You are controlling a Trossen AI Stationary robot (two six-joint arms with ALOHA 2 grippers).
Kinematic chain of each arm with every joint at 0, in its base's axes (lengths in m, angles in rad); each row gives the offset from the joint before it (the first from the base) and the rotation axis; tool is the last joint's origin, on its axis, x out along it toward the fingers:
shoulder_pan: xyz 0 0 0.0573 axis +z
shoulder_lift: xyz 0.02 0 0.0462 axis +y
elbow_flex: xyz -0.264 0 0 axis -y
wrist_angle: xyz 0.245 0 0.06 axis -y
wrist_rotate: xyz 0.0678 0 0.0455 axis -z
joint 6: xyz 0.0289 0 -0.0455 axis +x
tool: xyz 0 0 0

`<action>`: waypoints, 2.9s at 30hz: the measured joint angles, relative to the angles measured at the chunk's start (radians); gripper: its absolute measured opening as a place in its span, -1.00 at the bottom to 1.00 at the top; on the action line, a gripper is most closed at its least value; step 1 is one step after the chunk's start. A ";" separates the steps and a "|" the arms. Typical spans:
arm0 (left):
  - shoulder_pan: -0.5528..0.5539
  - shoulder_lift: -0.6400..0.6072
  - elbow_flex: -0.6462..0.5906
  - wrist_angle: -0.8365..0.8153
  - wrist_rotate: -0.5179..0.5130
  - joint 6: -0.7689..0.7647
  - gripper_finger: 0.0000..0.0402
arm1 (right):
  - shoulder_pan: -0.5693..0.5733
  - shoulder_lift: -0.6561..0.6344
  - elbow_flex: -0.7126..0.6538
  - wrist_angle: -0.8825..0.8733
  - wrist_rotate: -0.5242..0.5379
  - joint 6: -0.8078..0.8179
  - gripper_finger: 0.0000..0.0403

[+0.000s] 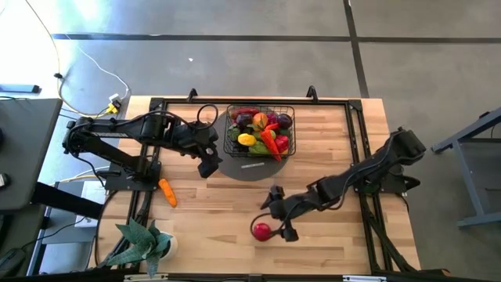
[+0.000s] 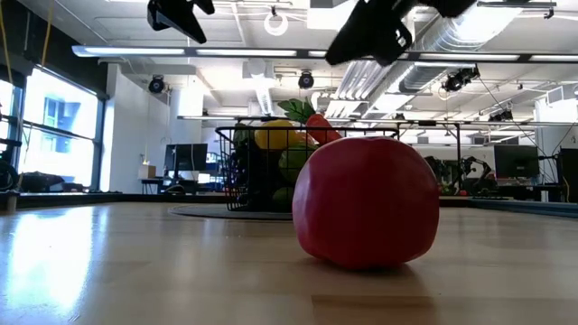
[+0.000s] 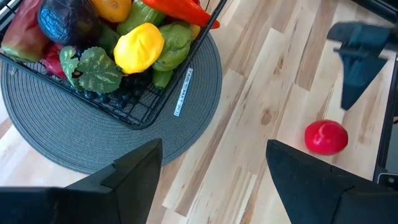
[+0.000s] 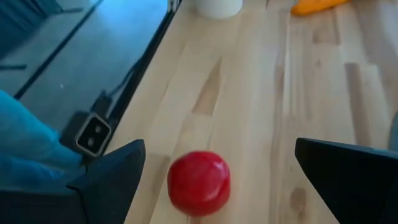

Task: Build produce basket
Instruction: Put the red tomato into the black mesh basket

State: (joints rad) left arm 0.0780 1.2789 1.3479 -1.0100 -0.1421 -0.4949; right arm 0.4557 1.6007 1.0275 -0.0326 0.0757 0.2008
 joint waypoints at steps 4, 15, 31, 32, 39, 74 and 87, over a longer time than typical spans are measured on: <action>0.000 0.000 0.000 0.000 0.000 -0.002 0.38 | 0.015 0.047 0.000 0.000 0.000 0.000 0.97; 0.000 0.000 0.000 0.000 -0.003 0.000 0.38 | 0.030 0.153 0.000 0.001 0.000 0.004 0.97; 0.000 0.000 0.000 0.001 -0.003 -0.003 0.38 | 0.030 0.245 0.000 0.086 -0.009 0.195 0.97; 0.000 0.000 0.000 0.000 -0.003 -0.003 0.38 | 0.030 0.250 0.000 0.101 -0.013 0.207 0.97; 0.000 0.000 0.000 -0.001 -0.003 -0.002 0.38 | 0.030 0.282 0.001 0.130 -0.024 0.257 0.97; 0.000 0.000 0.000 -0.022 -0.080 0.059 0.38 | -0.029 0.305 0.000 0.170 -0.020 0.334 0.27; 0.000 0.000 0.000 -0.023 -0.086 0.150 0.36 | -0.218 0.137 0.000 0.092 0.092 0.288 0.29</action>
State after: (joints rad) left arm 0.0780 1.2793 1.3479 -1.0331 -0.2282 -0.3450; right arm 0.2376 1.7374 1.0279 0.0596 0.1677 0.4889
